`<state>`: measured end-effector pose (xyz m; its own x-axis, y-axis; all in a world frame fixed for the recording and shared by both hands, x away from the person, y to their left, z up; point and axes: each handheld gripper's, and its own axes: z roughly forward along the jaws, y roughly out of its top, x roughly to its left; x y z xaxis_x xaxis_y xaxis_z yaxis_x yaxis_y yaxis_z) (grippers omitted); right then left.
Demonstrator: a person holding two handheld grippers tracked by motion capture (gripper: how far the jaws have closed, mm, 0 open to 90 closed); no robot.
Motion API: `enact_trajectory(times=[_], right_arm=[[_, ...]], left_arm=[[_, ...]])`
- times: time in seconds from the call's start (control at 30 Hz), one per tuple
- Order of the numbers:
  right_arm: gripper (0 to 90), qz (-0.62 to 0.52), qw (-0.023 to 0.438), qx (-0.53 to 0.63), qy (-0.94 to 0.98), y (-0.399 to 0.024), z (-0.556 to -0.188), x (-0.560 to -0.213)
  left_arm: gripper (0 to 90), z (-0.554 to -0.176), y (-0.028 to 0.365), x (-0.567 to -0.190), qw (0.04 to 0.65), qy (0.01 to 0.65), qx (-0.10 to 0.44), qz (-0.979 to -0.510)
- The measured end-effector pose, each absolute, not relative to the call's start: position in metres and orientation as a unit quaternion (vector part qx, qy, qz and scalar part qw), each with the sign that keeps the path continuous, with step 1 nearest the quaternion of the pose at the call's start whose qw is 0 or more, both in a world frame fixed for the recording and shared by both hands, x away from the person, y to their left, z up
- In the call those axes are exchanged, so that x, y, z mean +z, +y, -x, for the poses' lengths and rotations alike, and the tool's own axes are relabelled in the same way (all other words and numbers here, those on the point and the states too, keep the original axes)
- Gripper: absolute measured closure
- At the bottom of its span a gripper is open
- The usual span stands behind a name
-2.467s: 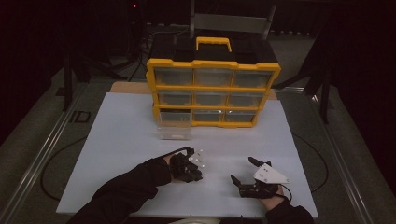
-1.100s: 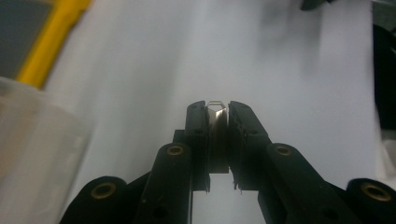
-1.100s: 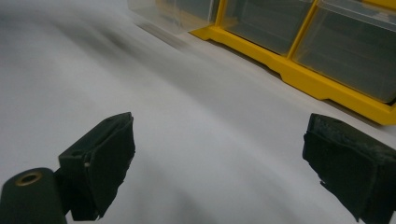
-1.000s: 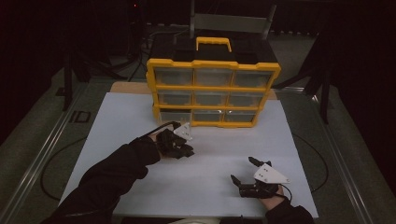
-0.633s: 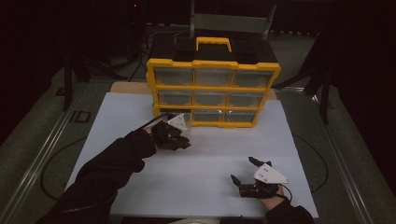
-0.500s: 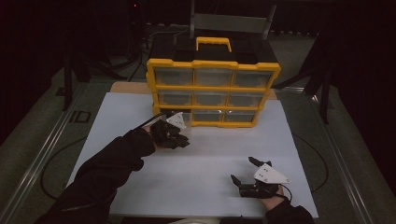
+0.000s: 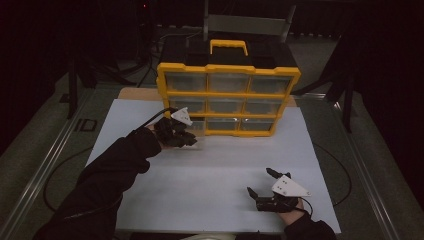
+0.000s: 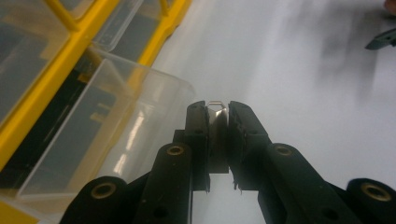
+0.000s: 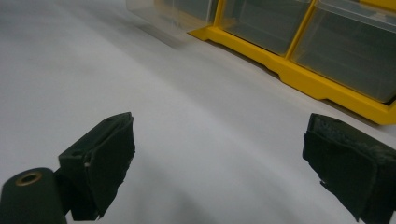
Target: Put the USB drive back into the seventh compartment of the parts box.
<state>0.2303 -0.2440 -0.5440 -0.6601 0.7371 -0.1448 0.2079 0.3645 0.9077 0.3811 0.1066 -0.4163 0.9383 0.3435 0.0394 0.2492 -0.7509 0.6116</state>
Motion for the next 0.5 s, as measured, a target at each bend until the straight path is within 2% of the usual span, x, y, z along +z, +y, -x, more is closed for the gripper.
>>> enact_trajectory(times=[0.5], right_arm=[[9.0, -0.303, 0.278, 0.475, 0.778, -0.244, -0.23, -0.544]], left_arm=[[80.0, -0.407, 0.112, -0.417, 0.323, 0.205, 0.087, -0.92]])
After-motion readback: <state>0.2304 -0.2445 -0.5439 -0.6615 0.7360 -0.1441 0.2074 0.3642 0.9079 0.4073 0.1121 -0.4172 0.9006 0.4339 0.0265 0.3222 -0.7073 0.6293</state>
